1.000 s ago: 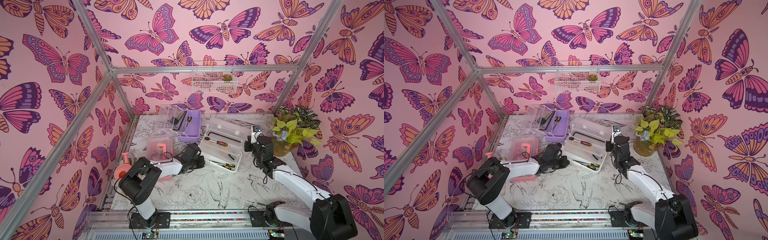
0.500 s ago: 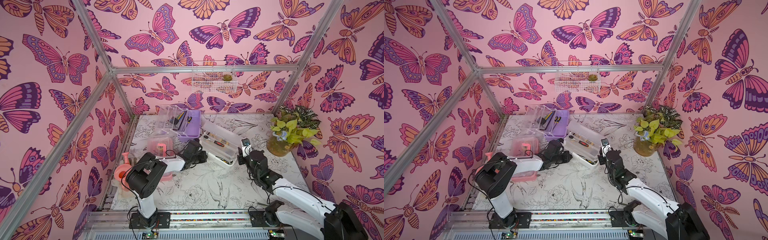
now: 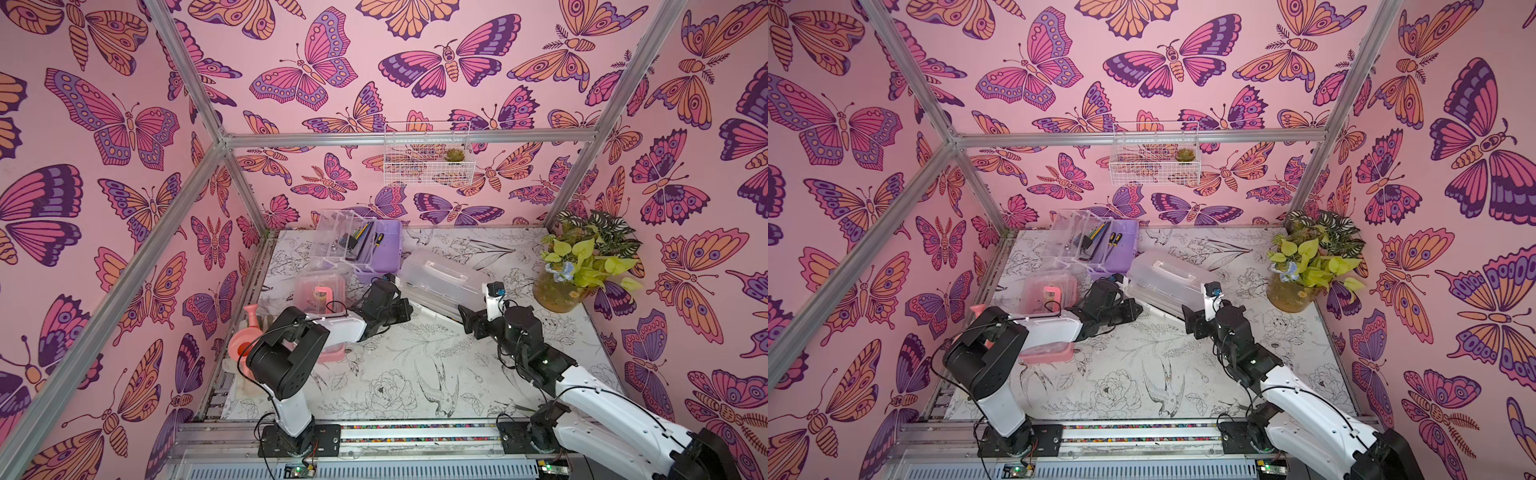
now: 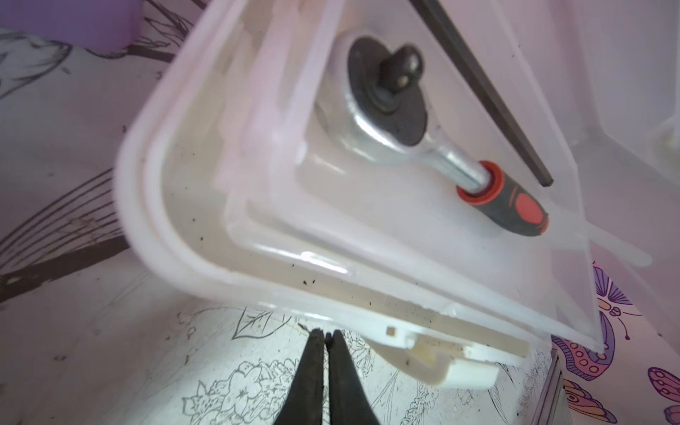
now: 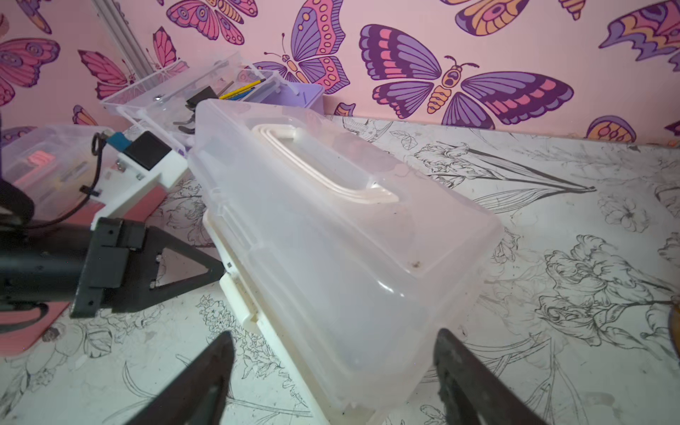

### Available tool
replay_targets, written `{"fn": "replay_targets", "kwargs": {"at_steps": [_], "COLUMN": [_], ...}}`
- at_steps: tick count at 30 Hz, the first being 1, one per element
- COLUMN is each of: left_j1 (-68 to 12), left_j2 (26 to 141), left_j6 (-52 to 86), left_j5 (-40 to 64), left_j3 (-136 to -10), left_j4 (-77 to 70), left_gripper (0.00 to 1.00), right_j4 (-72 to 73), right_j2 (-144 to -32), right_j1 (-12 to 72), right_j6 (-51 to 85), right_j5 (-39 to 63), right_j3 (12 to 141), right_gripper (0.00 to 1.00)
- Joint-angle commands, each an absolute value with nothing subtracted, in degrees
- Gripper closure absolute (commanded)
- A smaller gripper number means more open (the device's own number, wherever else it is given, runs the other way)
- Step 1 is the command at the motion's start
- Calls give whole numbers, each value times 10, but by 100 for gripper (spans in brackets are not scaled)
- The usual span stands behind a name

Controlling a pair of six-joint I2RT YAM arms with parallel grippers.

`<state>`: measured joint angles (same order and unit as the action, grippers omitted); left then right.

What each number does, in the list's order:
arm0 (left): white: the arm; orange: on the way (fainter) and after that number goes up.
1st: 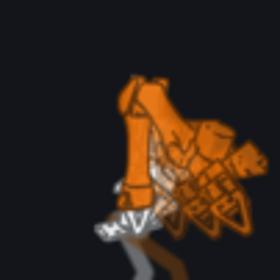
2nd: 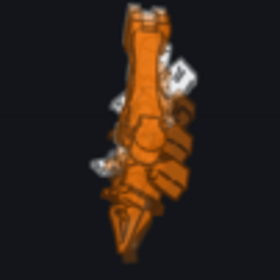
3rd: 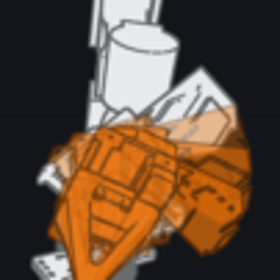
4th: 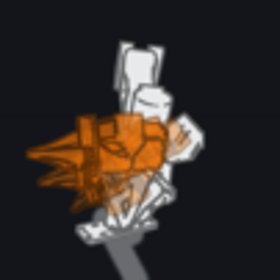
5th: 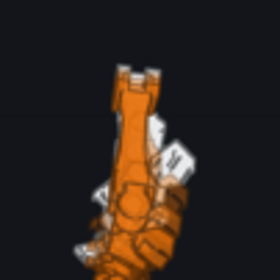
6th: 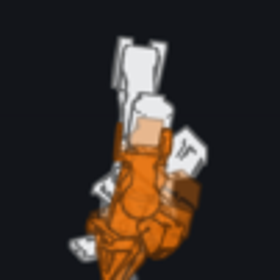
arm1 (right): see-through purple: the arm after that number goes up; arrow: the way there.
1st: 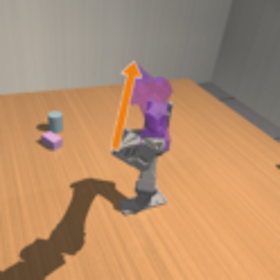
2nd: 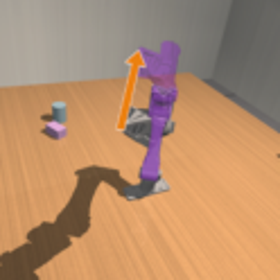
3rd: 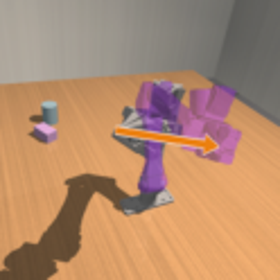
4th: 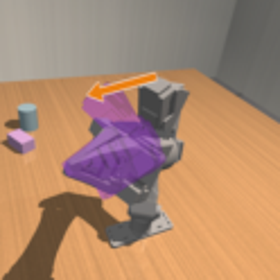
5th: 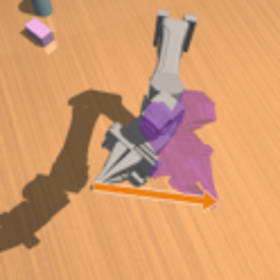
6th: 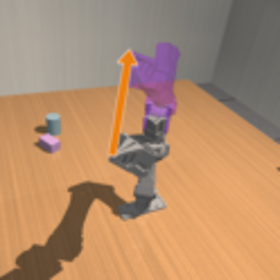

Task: Close toolboxes
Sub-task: Close the toolbox lid, then adjust the toolbox at the center of the board.

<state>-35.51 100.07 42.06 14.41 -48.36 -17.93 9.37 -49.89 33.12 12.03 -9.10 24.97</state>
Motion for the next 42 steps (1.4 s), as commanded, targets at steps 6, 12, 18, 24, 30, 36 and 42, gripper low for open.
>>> {"fn": "replay_targets", "kwargs": {"at_steps": [6,12,18,24,30,36,42], "left_j1": [-340,-317,-280,-260,-257,-262,-295], "left_j2": [908,848,836,906,999,1069,1071], "left_j6": [407,395,354,321,306,321,340], "left_j5": [146,135,138,131,165,219,241], "left_j3": [-434,-432,-498,-587,-655,-691,-682], "left_j4": [-128,-84,-64,-65,-92,-92,-92], "left_gripper": [87,71,34,25,25,30,34], "right_j4": [23,-38,-118,-132,-90,-93,-87], "right_j2": [-513,-576,-643,-671,-711,-773,-799], "right_j1": [334,320,274,215,190,147,118], "right_j6": [201,227,277,361,386,395,386], "right_j5": [-97,-91,-69,-50,2,70,104], "right_j3": [298,364,438,454,459,492,499], "right_gripper": [1,1,1,0,1,1,2]}}
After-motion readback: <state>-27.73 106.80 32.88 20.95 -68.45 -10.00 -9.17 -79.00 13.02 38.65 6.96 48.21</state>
